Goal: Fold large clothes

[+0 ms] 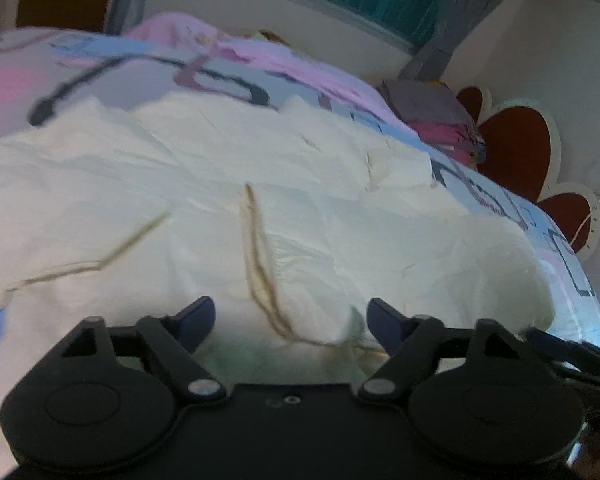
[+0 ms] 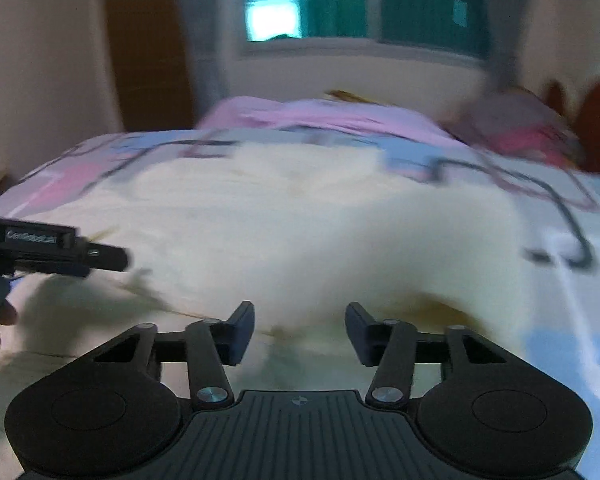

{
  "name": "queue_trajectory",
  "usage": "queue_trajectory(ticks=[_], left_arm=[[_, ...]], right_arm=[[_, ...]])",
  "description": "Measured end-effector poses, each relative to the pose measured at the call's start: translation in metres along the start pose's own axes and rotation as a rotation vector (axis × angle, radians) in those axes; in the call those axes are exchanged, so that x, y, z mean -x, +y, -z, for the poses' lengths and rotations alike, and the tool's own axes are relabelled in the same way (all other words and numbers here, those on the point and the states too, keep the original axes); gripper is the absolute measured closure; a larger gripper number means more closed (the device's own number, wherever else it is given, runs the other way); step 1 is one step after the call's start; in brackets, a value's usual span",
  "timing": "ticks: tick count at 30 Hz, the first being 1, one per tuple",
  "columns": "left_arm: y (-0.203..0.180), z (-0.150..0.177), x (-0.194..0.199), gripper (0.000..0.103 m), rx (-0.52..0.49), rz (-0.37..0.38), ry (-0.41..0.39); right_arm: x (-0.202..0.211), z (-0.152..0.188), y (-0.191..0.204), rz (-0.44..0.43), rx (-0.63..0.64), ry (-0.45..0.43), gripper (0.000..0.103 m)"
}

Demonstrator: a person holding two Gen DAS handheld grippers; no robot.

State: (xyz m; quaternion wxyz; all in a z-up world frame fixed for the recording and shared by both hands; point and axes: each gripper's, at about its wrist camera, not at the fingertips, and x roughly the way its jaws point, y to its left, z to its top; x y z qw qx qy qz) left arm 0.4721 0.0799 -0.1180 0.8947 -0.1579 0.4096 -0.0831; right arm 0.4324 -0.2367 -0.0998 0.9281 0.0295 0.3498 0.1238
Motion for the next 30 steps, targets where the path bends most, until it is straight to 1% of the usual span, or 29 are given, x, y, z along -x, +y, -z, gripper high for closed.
queue_trajectory(ticks=[1,2,3,4,6,8,10,12,13,15,17,20,22,23,24,25,26,27,28,29,30], left_arm=[[-0.001,-0.002,-0.007,0.034,-0.009,0.004,0.016],[-0.003,-0.003,-0.013,0.049,-0.023,0.01,0.023],[-0.005,-0.005,-0.018,0.068,-0.037,0.021,0.032],[-0.007,-0.007,-0.022,0.075,-0.046,0.022,0.042],[-0.009,-0.009,-0.018,0.094,-0.053,0.029,0.011],[-0.01,-0.012,-0.003,0.095,-0.061,0.017,-0.071],[-0.006,-0.014,0.014,0.095,-0.059,-0.01,-0.139],[0.003,-0.015,0.025,0.096,-0.052,-0.048,-0.173],[0.01,-0.015,0.025,0.096,-0.05,-0.063,-0.163],[0.019,-0.012,0.016,0.096,-0.046,-0.091,-0.113],[0.02,-0.007,0.004,0.096,-0.066,-0.113,-0.077],[0.022,-0.002,-0.003,0.095,-0.079,-0.132,-0.055],[0.024,-0.003,0.0,0.09,-0.081,-0.137,-0.046],[0.023,-0.004,0.004,0.079,-0.085,-0.152,-0.046],[0.022,-0.004,0.011,0.066,-0.094,-0.177,-0.063],[0.02,-0.003,0.02,0.057,-0.11,-0.21,-0.096],[0.017,-0.003,0.029,0.043,-0.125,-0.236,-0.135],[0.013,-0.005,0.035,0.041,-0.143,-0.25,-0.174],[0.008,-0.007,0.037,0.041,-0.167,-0.243,-0.191],[0.001,-0.01,0.035,0.041,-0.189,-0.233,-0.194],[-0.007,-0.014,0.031,0.044,-0.214,-0.219,-0.193]], right_arm=[[0.001,-0.001,-0.015,0.035,-0.03,0.012,0.055],[0.001,0.0,-0.028,0.075,-0.056,0.024,0.056],[0.002,0.001,-0.039,0.111,-0.079,0.03,0.057],[0.0,0.0,-0.049,0.133,-0.103,0.035,0.057],[-0.003,0.0,-0.064,0.172,-0.137,0.052,0.057],[-0.006,0.0,-0.073,0.194,-0.145,0.065,0.064],[-0.008,-0.001,-0.078,0.202,-0.159,0.075,0.066],[-0.015,0.0,-0.079,0.202,-0.157,0.089,0.066],[-0.019,0.001,-0.08,0.202,-0.154,0.094,0.066],[-0.024,0.004,-0.082,0.201,-0.154,0.105,0.066],[-0.025,0.006,-0.085,0.196,-0.157,0.108,0.066],[-0.013,0.003,-0.089,0.171,-0.153,0.085,0.066],[0.001,-0.001,-0.091,0.167,-0.14,0.04,0.066],[0.01,-0.005,-0.093,0.164,-0.136,0.002,0.072],[0.016,-0.01,-0.096,0.16,-0.133,-0.024,0.08],[0.02,-0.016,-0.098,0.159,-0.134,-0.044,0.088],[0.021,-0.024,-0.101,0.16,-0.136,-0.065,0.088],[0.019,-0.031,-0.103,0.154,-0.138,-0.077,0.088],[0.013,-0.04,-0.105,0.148,-0.137,-0.08,0.088],[0.005,-0.049,-0.105,0.146,-0.135,-0.08,0.088],[-0.004,-0.058,-0.106,0.135,-0.132,-0.085,0.088]])
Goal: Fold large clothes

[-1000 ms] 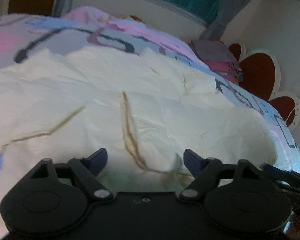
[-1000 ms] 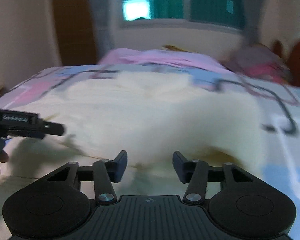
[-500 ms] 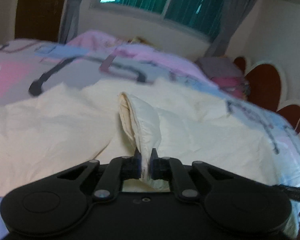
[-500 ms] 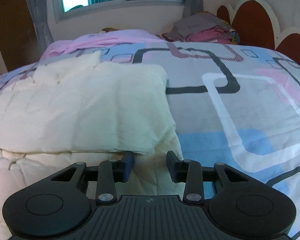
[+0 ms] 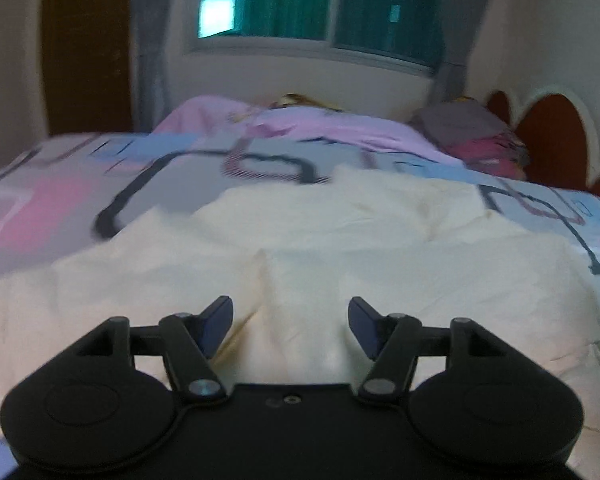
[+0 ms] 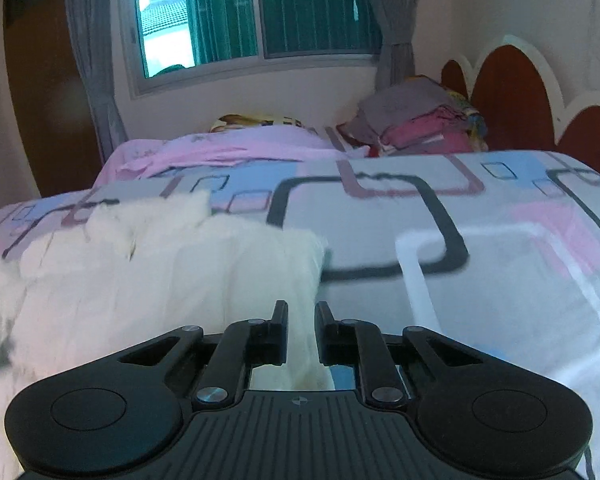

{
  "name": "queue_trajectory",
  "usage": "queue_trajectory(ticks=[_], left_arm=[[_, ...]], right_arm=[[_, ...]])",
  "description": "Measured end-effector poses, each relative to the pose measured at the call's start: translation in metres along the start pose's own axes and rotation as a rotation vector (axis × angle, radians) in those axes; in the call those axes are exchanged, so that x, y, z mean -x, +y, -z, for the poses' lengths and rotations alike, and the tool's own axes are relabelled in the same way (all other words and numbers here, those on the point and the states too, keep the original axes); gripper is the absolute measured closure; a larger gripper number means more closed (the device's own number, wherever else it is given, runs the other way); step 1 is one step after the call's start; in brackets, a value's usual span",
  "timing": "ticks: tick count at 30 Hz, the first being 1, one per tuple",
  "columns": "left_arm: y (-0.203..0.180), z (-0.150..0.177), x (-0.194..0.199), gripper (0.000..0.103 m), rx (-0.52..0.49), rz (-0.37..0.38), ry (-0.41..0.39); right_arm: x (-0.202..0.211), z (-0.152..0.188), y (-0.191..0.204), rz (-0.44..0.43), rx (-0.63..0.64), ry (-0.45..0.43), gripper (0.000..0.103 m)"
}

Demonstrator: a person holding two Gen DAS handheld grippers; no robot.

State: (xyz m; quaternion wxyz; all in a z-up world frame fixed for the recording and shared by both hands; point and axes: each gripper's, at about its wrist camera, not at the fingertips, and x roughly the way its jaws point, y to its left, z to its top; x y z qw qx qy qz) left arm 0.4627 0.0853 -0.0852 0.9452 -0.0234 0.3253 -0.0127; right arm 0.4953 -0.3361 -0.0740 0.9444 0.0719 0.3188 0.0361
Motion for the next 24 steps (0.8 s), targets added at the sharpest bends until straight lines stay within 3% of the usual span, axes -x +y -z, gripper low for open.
queue_trajectory(ticks=[4,8,12,15,18,21,24], left_arm=[[-0.034,-0.016,-0.028,0.048,-0.086,0.063,0.006],[-0.043,-0.002,-0.069,0.047,-0.125,0.063,0.122],[-0.039,0.008,-0.072,0.046,-0.139,0.064,0.119],[-0.042,0.0,-0.06,0.041,-0.139,0.064,0.074],[-0.049,-0.014,-0.065,0.038,-0.143,0.086,0.052],[-0.067,-0.027,-0.08,0.038,-0.168,0.117,0.047],[-0.078,-0.025,-0.103,0.038,-0.174,0.104,0.105]], right_arm=[[-0.048,-0.014,0.005,-0.013,0.001,0.036,0.088],[-0.095,0.011,-0.011,0.054,-0.057,0.18,0.088],[-0.089,0.021,-0.025,0.035,-0.092,0.169,0.088],[-0.072,0.005,-0.024,0.013,-0.084,0.091,0.087],[-0.083,-0.018,-0.014,0.008,-0.034,0.058,0.087],[-0.113,-0.035,-0.009,0.006,-0.016,0.082,0.087],[-0.151,-0.035,-0.014,0.039,-0.005,0.182,0.088]])
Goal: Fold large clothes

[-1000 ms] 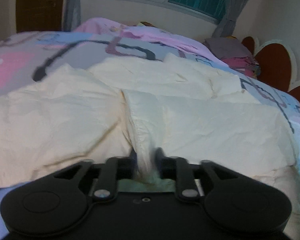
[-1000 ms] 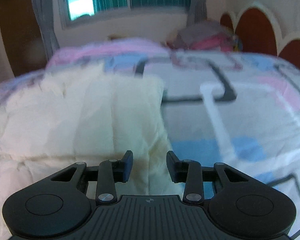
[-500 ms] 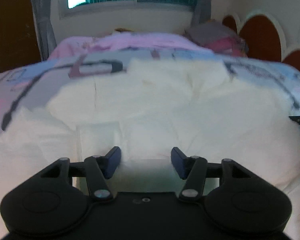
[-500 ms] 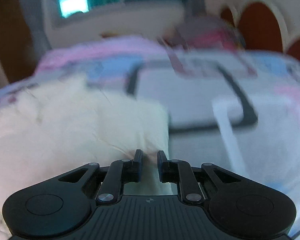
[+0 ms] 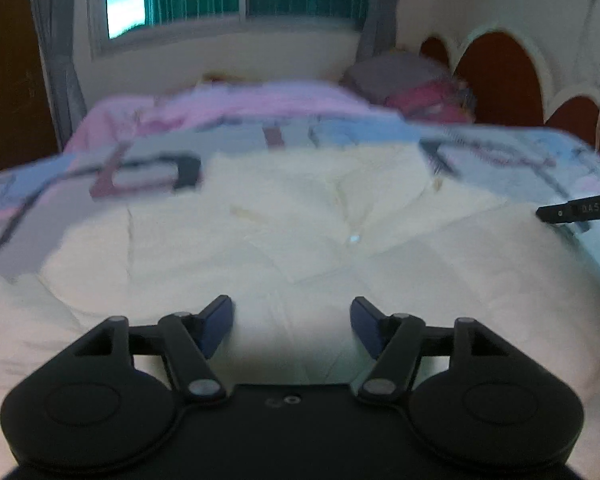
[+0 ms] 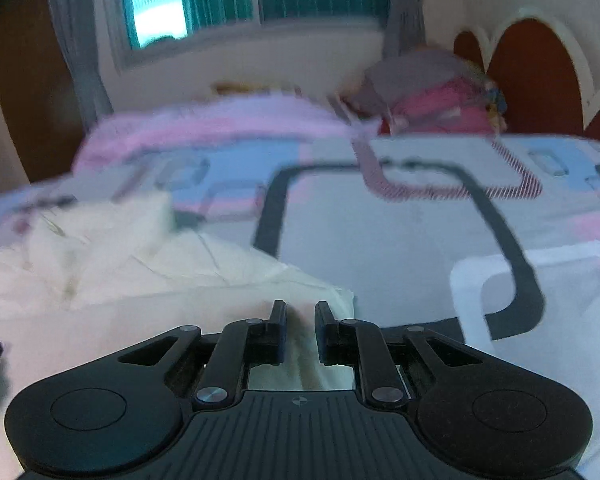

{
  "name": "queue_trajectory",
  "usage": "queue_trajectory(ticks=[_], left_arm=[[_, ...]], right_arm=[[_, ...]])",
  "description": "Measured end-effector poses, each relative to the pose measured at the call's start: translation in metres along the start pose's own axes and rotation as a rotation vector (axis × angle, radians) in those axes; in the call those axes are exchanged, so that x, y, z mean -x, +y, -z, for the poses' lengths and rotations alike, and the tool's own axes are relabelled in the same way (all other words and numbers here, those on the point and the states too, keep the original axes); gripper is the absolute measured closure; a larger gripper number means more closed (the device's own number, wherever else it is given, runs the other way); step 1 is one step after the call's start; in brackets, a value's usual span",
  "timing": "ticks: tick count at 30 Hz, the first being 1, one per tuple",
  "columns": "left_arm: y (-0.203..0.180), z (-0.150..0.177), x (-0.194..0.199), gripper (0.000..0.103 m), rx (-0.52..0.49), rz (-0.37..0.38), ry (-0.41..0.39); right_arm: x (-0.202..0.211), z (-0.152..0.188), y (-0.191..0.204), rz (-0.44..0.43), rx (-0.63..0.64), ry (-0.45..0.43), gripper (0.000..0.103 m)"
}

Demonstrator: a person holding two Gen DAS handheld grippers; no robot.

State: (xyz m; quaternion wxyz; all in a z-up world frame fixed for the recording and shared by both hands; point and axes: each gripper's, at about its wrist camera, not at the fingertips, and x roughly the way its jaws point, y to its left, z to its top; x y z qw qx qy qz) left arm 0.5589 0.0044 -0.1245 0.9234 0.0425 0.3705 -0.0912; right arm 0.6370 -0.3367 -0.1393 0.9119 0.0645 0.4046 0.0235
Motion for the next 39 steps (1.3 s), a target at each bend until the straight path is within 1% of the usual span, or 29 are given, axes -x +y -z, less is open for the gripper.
queue_trajectory(ticks=[2,6,8,10,12,14,16,18,19,21,23,24,26,27,28,30,31,32,33,35,38,39], left_arm=[[0.0,0.006,-0.011,0.036,0.004,0.0,0.009],[0.001,0.011,-0.009,0.035,0.001,-0.008,0.002],[0.002,0.012,0.004,0.036,0.002,-0.018,-0.014],[0.005,0.016,0.026,0.034,0.019,-0.02,-0.048],[0.011,0.027,0.051,0.032,0.072,-0.02,-0.086],[0.014,0.041,0.071,0.033,0.111,-0.035,-0.097],[0.015,0.056,0.079,0.035,0.135,-0.043,-0.085],[0.016,0.068,0.074,0.037,0.127,-0.055,-0.041],[0.016,0.071,0.071,0.038,0.111,-0.069,-0.022],[0.02,0.07,0.074,0.042,0.111,-0.094,-0.03],[0.028,0.07,0.083,0.042,0.138,-0.122,-0.059],[0.031,0.071,0.088,0.042,0.149,-0.147,-0.069],[0.038,0.075,0.091,0.042,0.179,-0.181,-0.063],[0.042,0.076,0.088,0.044,0.202,-0.17,-0.042],[0.048,0.076,0.084,0.046,0.237,-0.14,-0.021],[0.06,0.077,0.076,0.06,0.324,-0.065,-0.012],[0.065,0.076,0.071,0.067,0.347,-0.052,-0.014],[0.068,0.075,0.067,0.078,0.353,-0.049,-0.018],[0.071,0.071,0.063,0.083,0.349,-0.053,-0.027],[0.074,0.067,0.058,0.085,0.334,-0.058,-0.038],[0.072,0.066,0.058,0.084,0.299,-0.052,-0.015],[0.071,0.066,0.063,0.076,0.287,-0.066,0.0]], right_arm=[[-0.011,0.006,-0.005,-0.004,0.004,0.002,0.088],[-0.007,0.008,-0.009,0.009,0.02,0.005,0.088],[0.009,0.01,-0.011,0.011,0.008,-0.011,0.087],[0.038,0.02,-0.012,-0.02,-0.003,-0.042,0.087],[0.065,0.035,-0.008,-0.044,-0.004,-0.066,0.087],[0.088,0.055,-0.003,-0.067,-0.002,-0.069,0.087],[0.1,0.073,0.002,-0.086,-0.001,-0.055,0.087],[0.099,0.09,0.01,-0.058,0.025,-0.014,0.087],[0.093,0.096,0.012,-0.041,0.028,0.007,0.087],[0.095,0.097,0.013,-0.033,0.003,0.0,0.087],[0.106,0.095,0.013,-0.022,-0.011,-0.034,0.087],[0.111,0.096,0.011,-0.027,-0.024,-0.04,0.087],[0.113,0.1,0.01,-0.033,-0.022,-0.024,0.087],[0.11,0.101,0.011,-0.026,-0.01,-0.013,0.087],[0.108,0.102,0.012,-0.022,-0.005,-0.005,0.087],[0.104,0.103,0.01,-0.022,-0.021,0.001,0.087],[0.102,0.103,0.01,-0.02,-0.023,0.005,0.087],[0.1,0.102,0.011,-0.018,-0.024,0.007,0.087],[0.098,0.102,0.012,-0.018,-0.03,0.007,0.087],[0.094,0.103,0.014,-0.014,-0.032,0.01,0.087],[0.096,0.103,0.016,0.001,-0.021,0.018,0.087],[0.102,0.101,0.014,0.005,-0.032,0.002,0.087]])
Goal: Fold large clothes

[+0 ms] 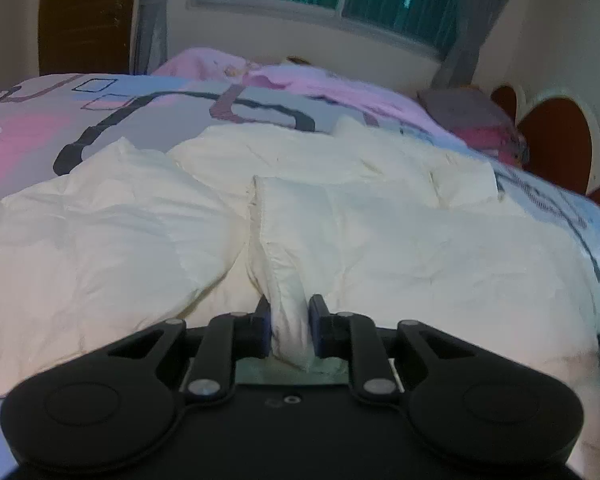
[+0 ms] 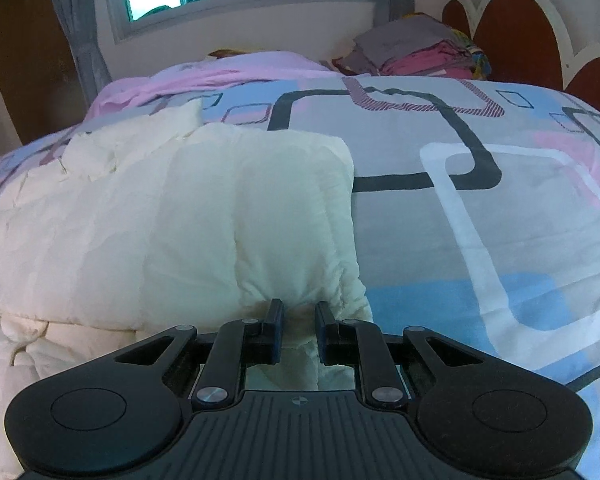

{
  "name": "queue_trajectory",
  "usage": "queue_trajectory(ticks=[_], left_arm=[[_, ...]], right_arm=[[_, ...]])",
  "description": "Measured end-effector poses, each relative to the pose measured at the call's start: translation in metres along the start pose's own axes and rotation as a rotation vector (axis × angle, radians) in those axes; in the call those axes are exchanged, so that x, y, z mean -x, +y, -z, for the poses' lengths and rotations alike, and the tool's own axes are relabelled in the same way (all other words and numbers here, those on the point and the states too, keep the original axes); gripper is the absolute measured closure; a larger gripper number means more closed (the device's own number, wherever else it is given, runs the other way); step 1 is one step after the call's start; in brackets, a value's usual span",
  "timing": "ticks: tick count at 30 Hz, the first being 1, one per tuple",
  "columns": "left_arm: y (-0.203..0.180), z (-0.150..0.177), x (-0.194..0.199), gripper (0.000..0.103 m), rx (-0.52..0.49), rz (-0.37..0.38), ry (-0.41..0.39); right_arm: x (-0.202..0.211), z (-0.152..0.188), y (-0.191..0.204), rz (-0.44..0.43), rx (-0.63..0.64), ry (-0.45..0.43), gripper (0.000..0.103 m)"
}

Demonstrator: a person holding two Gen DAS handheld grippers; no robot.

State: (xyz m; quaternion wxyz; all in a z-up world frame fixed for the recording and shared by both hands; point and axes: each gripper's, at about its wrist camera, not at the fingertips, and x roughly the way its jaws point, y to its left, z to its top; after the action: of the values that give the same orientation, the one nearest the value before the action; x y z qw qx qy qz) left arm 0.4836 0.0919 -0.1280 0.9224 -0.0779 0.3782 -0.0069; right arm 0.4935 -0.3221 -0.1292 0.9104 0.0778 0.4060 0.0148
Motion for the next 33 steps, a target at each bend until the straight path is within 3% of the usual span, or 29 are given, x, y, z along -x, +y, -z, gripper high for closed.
queue_trajectory(ticks=[1,3,7,11,13,14,15,16,18,21,23,29,33], left_arm=[[-0.002,0.0,0.009,0.071,-0.025,-0.042,-0.019],[-0.009,0.004,0.027,0.047,-0.086,-0.109,-0.097],[-0.007,0.009,0.006,0.049,-0.111,-0.126,-0.012],[-0.006,0.004,0.006,0.049,-0.094,-0.135,0.006],[-0.001,0.003,0.023,0.03,-0.056,-0.12,-0.03],[0.006,0.006,0.033,0.01,-0.03,-0.121,-0.06],[0.015,0.01,0.046,0.006,-0.002,-0.14,-0.095],[0.025,0.013,0.055,0.007,0.019,-0.153,-0.113],[0.051,0.022,0.073,0.016,0.081,-0.182,-0.118],[0.109,0.042,0.101,0.035,0.24,-0.234,-0.125],[0.144,0.057,0.117,0.037,0.346,-0.288,-0.133],[0.234,0.095,0.157,0.041,0.668,-0.395,-0.197],[0.27,0.107,0.163,0.051,0.805,-0.38,-0.263]], right_arm=[[0.009,-0.002,-0.001,0.0,-0.01,-0.03,0.087],[0.018,-0.004,-0.003,0.007,-0.011,-0.064,0.087],[-0.01,0.0,-0.001,0.026,0.001,0.024,0.087],[-0.007,-0.004,0.003,0.047,0.014,0.031,0.087],[0.008,-0.004,0.005,0.046,0.012,-0.002,0.085],[0.014,-0.003,0.006,0.053,0.017,-0.012,0.051],[0.021,0.0,0.006,0.062,0.021,-0.037,0.024],[0.032,0.004,0.006,0.05,0.031,-0.087,0.008],[0.042,0.008,0.006,0.035,0.042,-0.099,0.009],[0.049,0.013,0.005,0.022,0.021,-0.102,0.023],[0.05,0.014,0.004,0.006,-0.015,-0.1,0.036],[0.039,0.008,0.013,0.019,-0.064,-0.054,0.038],[0.035,0.005,0.022,0.015,-0.058,-0.051,0.038]])
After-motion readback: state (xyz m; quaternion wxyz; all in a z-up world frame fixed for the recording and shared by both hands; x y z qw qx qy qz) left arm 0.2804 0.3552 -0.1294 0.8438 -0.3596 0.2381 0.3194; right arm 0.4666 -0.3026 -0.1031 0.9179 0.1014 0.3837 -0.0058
